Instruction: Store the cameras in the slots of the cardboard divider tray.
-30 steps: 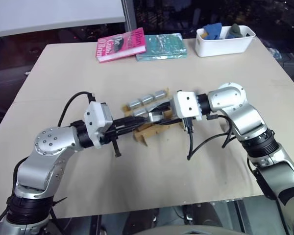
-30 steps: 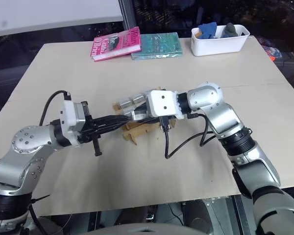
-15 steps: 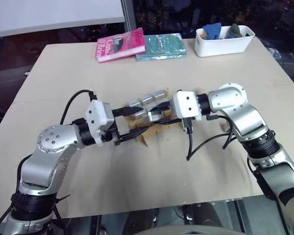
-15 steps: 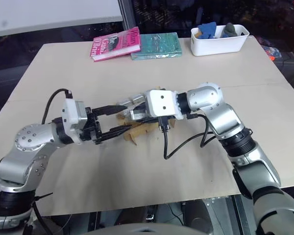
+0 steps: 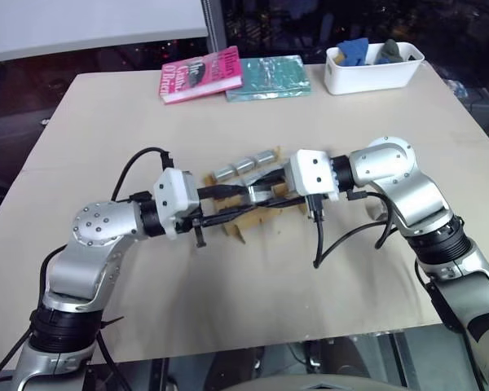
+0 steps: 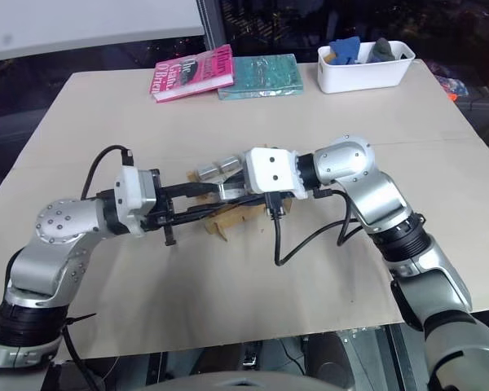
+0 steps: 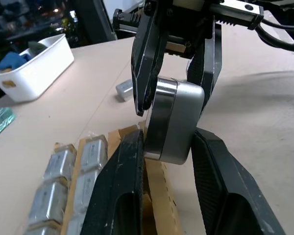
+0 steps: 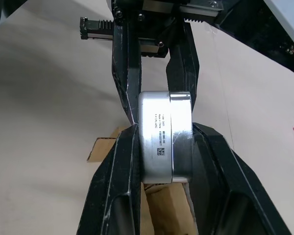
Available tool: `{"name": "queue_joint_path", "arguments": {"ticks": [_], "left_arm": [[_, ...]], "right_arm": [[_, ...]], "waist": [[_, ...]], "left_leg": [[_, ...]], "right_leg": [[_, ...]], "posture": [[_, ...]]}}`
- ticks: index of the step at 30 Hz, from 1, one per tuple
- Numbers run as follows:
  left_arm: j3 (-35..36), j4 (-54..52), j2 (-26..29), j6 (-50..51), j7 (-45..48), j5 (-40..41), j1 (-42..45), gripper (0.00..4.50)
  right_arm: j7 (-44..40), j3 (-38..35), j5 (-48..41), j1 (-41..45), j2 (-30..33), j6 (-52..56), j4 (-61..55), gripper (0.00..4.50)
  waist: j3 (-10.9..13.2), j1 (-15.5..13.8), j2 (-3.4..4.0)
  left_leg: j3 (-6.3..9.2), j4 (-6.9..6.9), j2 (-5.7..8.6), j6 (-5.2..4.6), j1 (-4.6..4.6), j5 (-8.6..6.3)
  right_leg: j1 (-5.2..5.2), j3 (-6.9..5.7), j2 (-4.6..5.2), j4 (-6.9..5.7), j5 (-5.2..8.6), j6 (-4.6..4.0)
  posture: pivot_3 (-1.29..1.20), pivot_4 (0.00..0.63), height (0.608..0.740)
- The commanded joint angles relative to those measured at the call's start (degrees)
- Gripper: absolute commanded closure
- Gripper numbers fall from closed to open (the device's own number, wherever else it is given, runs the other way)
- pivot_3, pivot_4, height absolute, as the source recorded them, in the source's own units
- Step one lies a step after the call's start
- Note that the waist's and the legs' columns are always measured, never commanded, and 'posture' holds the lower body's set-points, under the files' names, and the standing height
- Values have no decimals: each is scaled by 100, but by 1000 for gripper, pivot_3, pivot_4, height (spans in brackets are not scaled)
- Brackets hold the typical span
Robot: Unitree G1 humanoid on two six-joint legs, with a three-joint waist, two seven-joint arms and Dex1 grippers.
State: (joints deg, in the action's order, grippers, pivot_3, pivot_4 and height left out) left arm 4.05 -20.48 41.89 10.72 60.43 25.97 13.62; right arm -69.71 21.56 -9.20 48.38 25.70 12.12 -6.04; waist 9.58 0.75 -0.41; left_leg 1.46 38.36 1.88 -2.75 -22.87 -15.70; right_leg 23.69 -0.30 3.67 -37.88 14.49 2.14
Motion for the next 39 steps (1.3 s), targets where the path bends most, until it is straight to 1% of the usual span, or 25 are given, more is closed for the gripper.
{"name": "queue_joint_path", "arguments": {"ticks": [1,3,4,7,9,12,14,16,18,20,23,26,30,32,39], "left_arm": [[-9,-26,-116,-57,0,136,147,3633],[34,-33,-134,1,46,228,150,3797],[79,-36,-143,64,56,309,146,3798],[213,-37,-124,429,-49,586,165,3798],[311,-11,-97,768,-239,745,243,3798],[319,59,24,1226,-632,591,417,3798],[301,181,111,1819,-715,829,689,3798],[207,298,271,2368,-751,887,935,3798],[-11,534,458,2550,-516,753,1160,3798],[-200,729,613,2568,-221,638,1307,3798],[-454,994,734,2659,50,530,1549,3798],[-790,1316,856,2793,330,303,1899,3798],[-1200,1631,1044,2804,667,-53,2219,3798],[-1319,1690,1114,2806,815,-162,2299,3798],[-1619,1756,1174,3056,1116,-432,2638,3798]], "right_arm": [[130,-196,-184,62,-61,115,-363,2687],[273,-273,-153,-20,-43,152,-427,1725],[360,-347,-152,-109,-1,204,-501,1371],[561,-622,-242,-435,195,429,-817,1371],[743,-1011,-490,-815,423,845,-1236,1371],[871,-1594,-884,-1492,897,1415,-1947,1371],[929,-2168,-1269,-2206,1318,1876,-2599,1371],[1062,-2631,-1638,-2793,1626,2300,-3137,1371],[1334,-3197,-1818,-3596,1726,2489,-3791,1371],[1655,-3583,-1975,-4173,1699,2682,-4279,1371],[2081,-3772,-2042,-4669,1641,2792,-4663,1371],[2402,-3945,-2181,-5034,1583,2851,-4980,1371],[2653,-4084,-2405,-5194,1523,2755,-5210,1371],[2742,-4166,-2535,-5243,1513,2718,-5256,1371],[2981,-4462,-2889,-5472,1599,2663,-5255,1371]], "waist": [[0,0,0],[0,2,0],[0,0,-1],[0,-20,-1],[0,-47,-2],[0,-90,-3],[0,-157,-4],[1,-154,-4],[0,-133,-5],[-1,-145,-6],[0,-102,-6],[-1,-115,-11],[-2,-138,-13],[-2,-131,-13],[0,-144,-16]], "left_leg": [[0,0,0,0,0,0],[0,1,0,0,0,0],[0,1,-1,0,0,0],[2,1,-1,0,-2,0],[4,5,2,-1,-6,-1],[7,8,3,-2,-8,-1],[11,7,2,-2,-11,-1],[11,7,0,-2,-12,-1],[6,7,0,-3,-10,-1],[4,6,-2,-4,-6,-1],[-4,9,-4,-3,0,-1],[0,17,-3,-5,1,-1],[2,20,-2,-5,2,-1],[0,24,-3,-5,2,0],[3,25,-6,-7,-1,-2]], "right_leg": [[0,0,0,0,0,0],[0,0,0,-1,0,0],[0,1,-1,-1,0,0],[0,-1,0,0,0,0],[-1,-5,4,2,0,1],[-1,-6,5,0,0,1],[-2,-8,2,2,0,1],[-1,-10,1,2,0,1],[-3,-5,0,0,0,2],[-6,-5,-3,-3,1,2],[-6,4,-9,-7,0,3],[-15,-2,-9,-10,0,3],[-18,-9,-18,-11,1,4],[-20,-9,-41,-9,1,4],[-20,-3,-44,-7,1,4]], "posture": [[0,150,740],[0,150,740],[0,150,740],[0,150,740],[0,150,740],[0,150,740],[0,150,740],[0,150,740],[0,150,740],[0,150,740],[0,150,740],[0,150,740],[0,150,740],[0,150,740],[0,150,740]]}}
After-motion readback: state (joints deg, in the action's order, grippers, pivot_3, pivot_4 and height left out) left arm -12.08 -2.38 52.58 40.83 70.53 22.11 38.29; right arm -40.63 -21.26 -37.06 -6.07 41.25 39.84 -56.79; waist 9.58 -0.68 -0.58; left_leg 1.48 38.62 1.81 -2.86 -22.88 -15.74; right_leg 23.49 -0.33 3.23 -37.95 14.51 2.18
